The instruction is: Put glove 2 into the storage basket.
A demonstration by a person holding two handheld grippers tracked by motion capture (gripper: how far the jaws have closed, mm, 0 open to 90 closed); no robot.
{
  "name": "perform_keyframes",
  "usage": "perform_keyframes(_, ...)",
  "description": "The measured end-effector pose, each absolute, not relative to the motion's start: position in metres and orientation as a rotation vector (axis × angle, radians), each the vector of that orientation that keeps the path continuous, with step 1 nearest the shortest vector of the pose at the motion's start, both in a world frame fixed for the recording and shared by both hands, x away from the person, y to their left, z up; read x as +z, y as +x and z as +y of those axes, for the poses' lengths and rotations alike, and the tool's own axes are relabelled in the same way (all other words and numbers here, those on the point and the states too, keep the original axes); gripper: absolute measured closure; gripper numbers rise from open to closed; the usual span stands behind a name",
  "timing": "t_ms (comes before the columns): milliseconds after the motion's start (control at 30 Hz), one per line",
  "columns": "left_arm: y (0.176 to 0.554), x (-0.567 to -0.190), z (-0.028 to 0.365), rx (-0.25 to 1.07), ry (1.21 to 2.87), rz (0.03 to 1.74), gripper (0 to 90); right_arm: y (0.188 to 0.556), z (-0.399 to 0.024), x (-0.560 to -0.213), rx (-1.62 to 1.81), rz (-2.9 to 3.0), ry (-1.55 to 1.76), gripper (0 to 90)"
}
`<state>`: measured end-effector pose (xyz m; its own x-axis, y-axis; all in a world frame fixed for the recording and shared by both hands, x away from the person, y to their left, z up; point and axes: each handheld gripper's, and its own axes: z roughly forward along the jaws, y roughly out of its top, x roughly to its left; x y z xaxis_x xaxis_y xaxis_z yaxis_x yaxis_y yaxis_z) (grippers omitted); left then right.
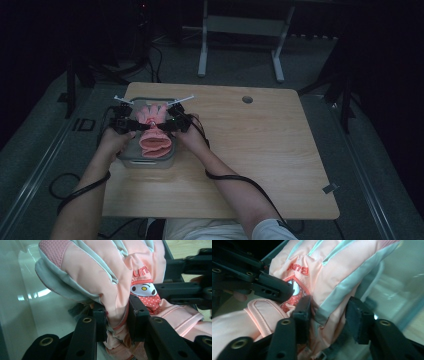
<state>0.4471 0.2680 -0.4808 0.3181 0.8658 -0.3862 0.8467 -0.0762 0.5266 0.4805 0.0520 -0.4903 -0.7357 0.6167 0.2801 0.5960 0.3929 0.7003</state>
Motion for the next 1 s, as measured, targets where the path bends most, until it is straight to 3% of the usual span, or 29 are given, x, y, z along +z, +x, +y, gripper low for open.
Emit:
perform_keyframes(333, 0.454, -0.483, 0.261, 0.078, 1.908, 1.544, 58.2, 0.472, 0.027, -0.476, 1.361, 2.548, 1.101, 43.1)
perform_keyframes(433, 0.456, -0.482, 0.259, 0.116, 1.929, 1.577, 44.3, 0.468, 0.019, -0.472, 1.372, 2.549, 1.082, 42.2)
perform_keyframes(633, 0.456, -0.478, 0.257, 0.184, 1.951, 1.594, 38.3, 0.464, 0.008, -0.466, 1.410, 2.525, 1.068, 39.1)
perform_keyframes(1000, 0.450, -0.469, 0.264, 0.188, 1.907, 1.522, 17.8, 0.459, -0.004, -0.460, 1.426, 2.551, 1.008, 30.4)
